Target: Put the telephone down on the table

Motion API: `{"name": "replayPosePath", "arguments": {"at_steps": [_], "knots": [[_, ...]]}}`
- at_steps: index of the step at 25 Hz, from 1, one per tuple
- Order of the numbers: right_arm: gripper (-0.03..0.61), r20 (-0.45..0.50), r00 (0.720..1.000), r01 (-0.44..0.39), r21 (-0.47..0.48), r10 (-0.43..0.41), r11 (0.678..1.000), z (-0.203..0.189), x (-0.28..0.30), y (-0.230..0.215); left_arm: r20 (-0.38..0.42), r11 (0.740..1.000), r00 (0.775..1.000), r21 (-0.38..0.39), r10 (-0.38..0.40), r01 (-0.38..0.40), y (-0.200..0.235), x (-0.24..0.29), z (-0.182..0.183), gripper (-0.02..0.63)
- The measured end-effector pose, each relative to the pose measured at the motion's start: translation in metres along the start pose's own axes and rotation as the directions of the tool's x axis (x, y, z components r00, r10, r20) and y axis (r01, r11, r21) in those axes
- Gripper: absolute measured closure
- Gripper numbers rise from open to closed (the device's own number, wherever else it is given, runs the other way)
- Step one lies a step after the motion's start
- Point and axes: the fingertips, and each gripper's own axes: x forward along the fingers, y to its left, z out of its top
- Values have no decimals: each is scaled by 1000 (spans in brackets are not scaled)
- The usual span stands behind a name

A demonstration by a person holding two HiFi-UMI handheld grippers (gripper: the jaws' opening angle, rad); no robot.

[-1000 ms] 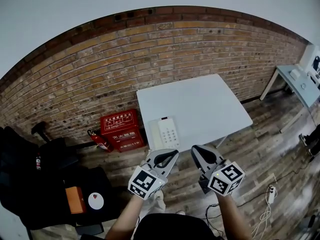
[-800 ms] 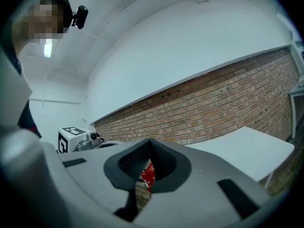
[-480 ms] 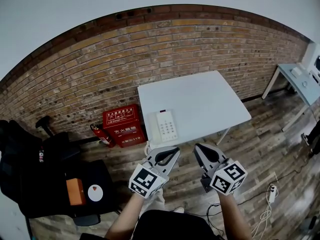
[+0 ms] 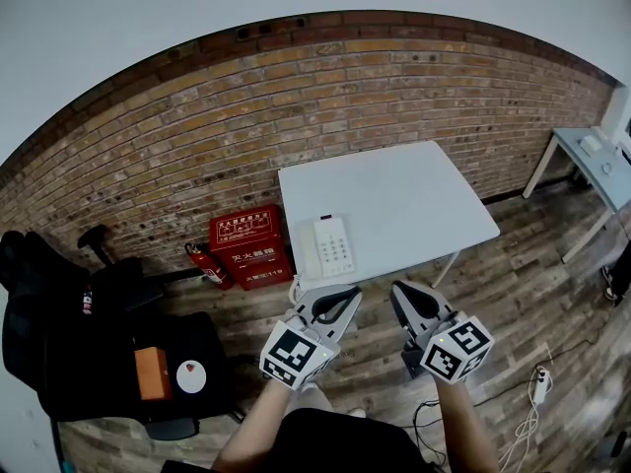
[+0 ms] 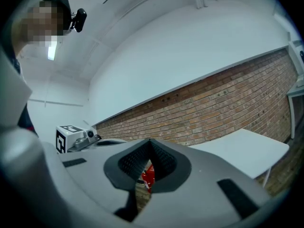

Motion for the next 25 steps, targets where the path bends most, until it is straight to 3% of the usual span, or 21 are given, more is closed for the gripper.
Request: {"name": "replayPosePath", "arguments": {"at_steps": [25], "knots": [[566, 13, 1000, 3, -3, -3, 1000, -1, 17, 23, -11, 1000, 1000, 22, -9, 10, 19, -17, 0, 605]]}}
